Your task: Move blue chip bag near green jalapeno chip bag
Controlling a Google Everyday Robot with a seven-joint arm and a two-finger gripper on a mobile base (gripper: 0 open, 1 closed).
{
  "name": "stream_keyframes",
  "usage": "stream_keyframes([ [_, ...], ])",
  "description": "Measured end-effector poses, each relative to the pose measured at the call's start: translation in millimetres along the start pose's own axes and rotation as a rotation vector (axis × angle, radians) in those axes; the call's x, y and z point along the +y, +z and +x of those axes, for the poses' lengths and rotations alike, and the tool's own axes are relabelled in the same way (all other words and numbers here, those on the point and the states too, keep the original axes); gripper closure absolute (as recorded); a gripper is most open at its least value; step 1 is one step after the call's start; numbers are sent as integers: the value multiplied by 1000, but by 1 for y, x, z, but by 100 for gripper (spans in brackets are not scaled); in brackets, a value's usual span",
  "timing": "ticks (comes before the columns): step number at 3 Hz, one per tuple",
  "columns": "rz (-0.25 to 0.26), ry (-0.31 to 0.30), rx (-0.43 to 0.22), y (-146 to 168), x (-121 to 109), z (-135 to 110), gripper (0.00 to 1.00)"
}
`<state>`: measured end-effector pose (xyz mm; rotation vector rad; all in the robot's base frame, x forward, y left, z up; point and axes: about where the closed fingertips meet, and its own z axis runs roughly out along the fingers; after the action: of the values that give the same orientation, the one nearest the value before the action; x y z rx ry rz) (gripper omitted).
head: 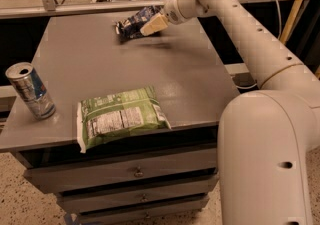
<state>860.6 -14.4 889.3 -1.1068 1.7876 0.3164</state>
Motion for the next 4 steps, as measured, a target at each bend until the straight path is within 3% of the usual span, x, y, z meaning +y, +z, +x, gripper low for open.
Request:
stream_keyframes([
  [2,31,0,16,3,-1,7,65],
  [3,4,12,-65,-10,-1,7,88],
  [4,5,-2,-170,-35,-8,-13,100],
])
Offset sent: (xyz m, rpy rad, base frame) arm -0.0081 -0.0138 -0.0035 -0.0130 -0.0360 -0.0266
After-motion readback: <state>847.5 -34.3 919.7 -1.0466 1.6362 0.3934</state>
